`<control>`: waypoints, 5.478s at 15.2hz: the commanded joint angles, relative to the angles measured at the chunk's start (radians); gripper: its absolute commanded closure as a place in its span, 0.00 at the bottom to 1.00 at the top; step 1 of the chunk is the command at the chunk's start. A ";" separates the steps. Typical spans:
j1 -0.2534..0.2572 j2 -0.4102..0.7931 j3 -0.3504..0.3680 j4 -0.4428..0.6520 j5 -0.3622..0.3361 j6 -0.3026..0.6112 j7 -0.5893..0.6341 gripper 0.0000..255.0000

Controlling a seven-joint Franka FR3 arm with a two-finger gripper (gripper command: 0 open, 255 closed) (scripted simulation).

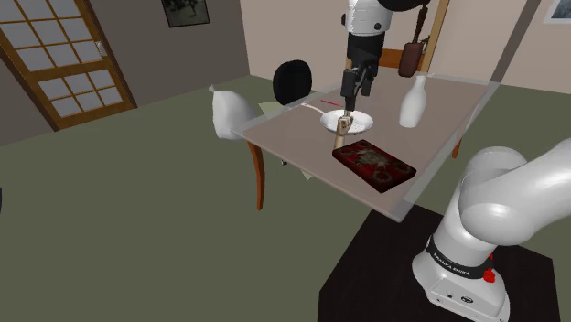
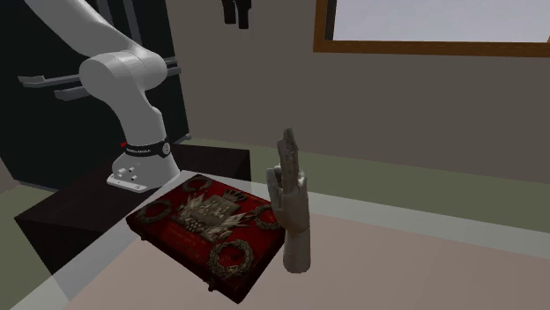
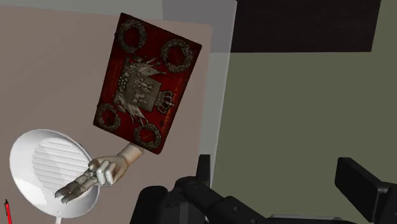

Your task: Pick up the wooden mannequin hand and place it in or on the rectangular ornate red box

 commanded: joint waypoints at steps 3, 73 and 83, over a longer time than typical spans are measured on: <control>-0.018 0.037 -0.027 -0.009 -0.019 0.047 -0.009 0.00; -0.194 0.654 -0.333 0.334 -0.052 0.342 -0.157 1.00; -0.214 0.408 -0.317 0.190 -0.130 0.249 -0.141 1.00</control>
